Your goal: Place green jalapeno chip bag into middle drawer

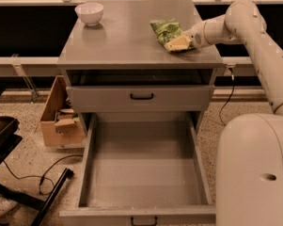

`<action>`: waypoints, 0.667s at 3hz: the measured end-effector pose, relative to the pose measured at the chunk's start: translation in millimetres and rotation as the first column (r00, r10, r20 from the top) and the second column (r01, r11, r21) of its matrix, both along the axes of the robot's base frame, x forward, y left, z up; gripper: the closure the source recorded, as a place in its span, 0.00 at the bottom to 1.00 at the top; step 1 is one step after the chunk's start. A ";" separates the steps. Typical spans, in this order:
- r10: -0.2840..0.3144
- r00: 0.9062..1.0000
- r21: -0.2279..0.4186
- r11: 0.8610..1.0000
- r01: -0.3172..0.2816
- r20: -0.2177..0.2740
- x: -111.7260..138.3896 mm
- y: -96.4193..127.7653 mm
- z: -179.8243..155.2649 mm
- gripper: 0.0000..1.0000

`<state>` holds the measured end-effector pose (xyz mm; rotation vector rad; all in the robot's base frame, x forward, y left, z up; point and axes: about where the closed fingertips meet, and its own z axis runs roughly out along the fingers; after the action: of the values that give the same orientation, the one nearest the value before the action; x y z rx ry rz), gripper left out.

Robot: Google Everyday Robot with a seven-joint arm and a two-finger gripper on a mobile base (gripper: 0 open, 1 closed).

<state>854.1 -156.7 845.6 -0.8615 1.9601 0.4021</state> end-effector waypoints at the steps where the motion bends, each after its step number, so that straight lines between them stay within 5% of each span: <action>1: 0.000 1.000 0.000 1.000 0.000 -0.001 0.0 0.2 -0.3 0.73; 2: 0.000 1.000 0.000 1.000 0.000 -0.001 0.0 0.2 -0.2 0.96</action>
Offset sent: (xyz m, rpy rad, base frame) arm 0.0000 0.0001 -0.0002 0.0004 0.0009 -0.0001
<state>854.0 -156.6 845.5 -0.8614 1.9606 0.4027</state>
